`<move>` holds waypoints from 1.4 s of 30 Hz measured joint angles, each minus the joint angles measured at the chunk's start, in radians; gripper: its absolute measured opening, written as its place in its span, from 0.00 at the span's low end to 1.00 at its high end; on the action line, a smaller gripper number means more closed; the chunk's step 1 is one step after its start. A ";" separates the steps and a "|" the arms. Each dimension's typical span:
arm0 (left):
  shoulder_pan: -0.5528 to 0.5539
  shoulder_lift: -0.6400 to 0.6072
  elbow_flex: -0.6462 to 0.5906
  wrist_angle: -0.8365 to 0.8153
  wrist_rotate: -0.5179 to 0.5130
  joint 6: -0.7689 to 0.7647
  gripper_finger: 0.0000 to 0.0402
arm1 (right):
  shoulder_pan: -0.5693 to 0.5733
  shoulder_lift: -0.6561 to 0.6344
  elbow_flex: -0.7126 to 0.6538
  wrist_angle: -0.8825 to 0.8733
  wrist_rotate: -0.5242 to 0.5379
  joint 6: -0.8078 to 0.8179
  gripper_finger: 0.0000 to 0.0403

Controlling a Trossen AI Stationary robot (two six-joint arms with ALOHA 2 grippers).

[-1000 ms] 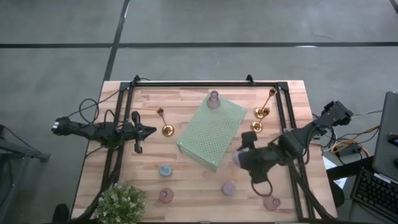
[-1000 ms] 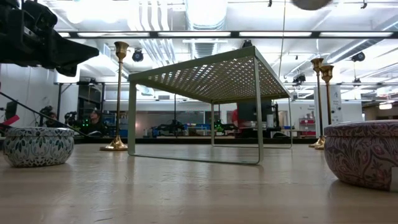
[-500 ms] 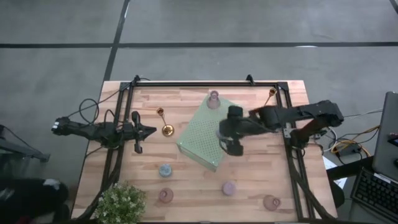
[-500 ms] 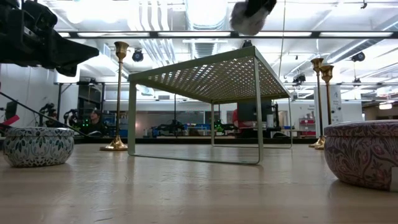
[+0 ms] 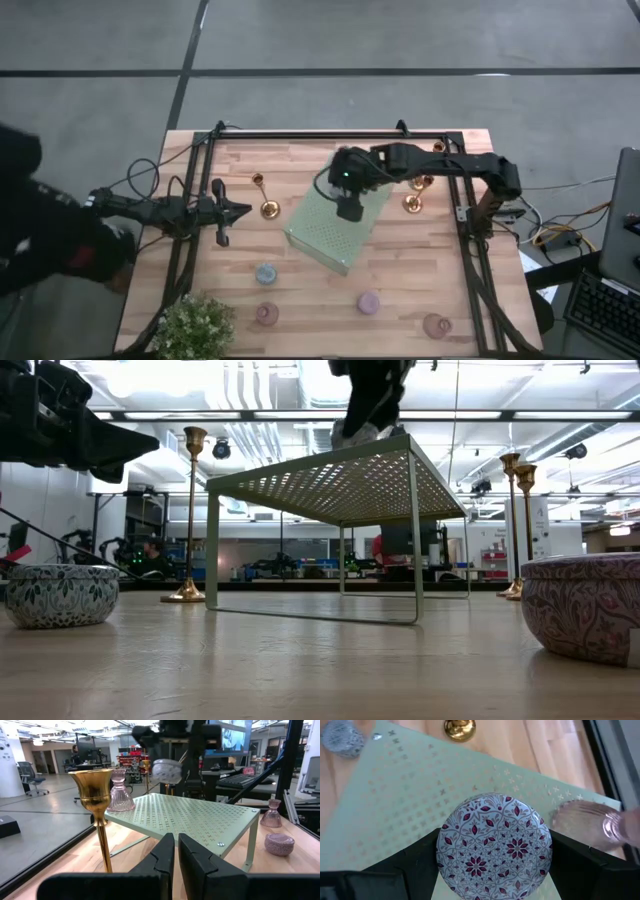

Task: Pick & Place candle stick holders
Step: Put the white scented candle on the shelf

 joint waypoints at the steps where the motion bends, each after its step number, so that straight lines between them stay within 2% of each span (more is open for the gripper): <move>1: 0.000 0.000 0.000 0.000 0.000 0.000 0.07 | -0.007 0.014 0.008 -0.003 -0.015 -0.002 0.75; 7: 0.000 0.000 0.000 0.002 0.000 0.000 0.07 | -0.037 0.087 0.048 -0.002 -0.059 -0.010 0.75; 25: 0.000 0.000 -0.001 0.006 0.000 0.000 0.07 | -0.054 0.188 0.079 0.025 -0.058 -0.004 0.76; 42: 0.000 0.000 -0.001 0.006 0.000 0.000 0.07 | -0.053 0.196 0.078 0.031 -0.059 -0.018 0.80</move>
